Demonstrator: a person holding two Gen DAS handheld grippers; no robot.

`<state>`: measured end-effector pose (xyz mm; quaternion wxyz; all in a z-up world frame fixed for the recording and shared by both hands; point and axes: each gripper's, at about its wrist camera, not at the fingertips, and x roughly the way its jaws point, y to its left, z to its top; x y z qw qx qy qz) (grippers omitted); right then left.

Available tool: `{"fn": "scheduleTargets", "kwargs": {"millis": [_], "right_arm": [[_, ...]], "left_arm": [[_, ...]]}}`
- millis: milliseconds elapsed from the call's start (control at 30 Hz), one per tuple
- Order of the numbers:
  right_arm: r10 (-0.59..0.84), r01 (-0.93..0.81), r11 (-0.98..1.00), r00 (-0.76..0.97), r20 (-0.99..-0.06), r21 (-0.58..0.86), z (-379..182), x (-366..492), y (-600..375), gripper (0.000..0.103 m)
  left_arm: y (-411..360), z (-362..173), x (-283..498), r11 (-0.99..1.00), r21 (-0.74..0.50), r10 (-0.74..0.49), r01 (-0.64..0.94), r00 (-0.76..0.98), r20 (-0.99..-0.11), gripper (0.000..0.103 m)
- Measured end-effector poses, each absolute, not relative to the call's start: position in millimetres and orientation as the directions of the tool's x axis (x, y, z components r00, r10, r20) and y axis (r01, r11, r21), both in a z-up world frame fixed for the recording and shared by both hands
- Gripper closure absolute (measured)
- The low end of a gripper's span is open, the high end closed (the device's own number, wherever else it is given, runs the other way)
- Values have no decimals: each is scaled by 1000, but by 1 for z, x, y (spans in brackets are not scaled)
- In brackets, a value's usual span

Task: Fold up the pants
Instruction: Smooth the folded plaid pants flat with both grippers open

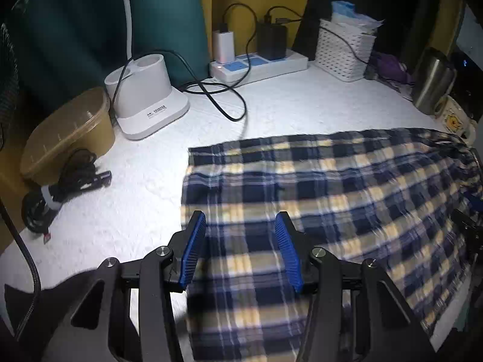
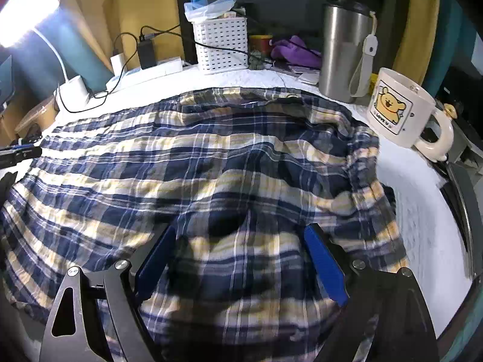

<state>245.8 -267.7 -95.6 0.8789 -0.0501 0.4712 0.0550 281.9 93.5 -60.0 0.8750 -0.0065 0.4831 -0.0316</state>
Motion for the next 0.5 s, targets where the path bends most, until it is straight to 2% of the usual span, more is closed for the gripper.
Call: {"fn": "scheduleTargets", "kwargs": {"millis": [500], "right_arm": [[10,-115,991,555,-832,-65,-96,196,-284,15]], "left_arm": [[46,-61,228,990,-45,-110,133,531,-840,54]]}}
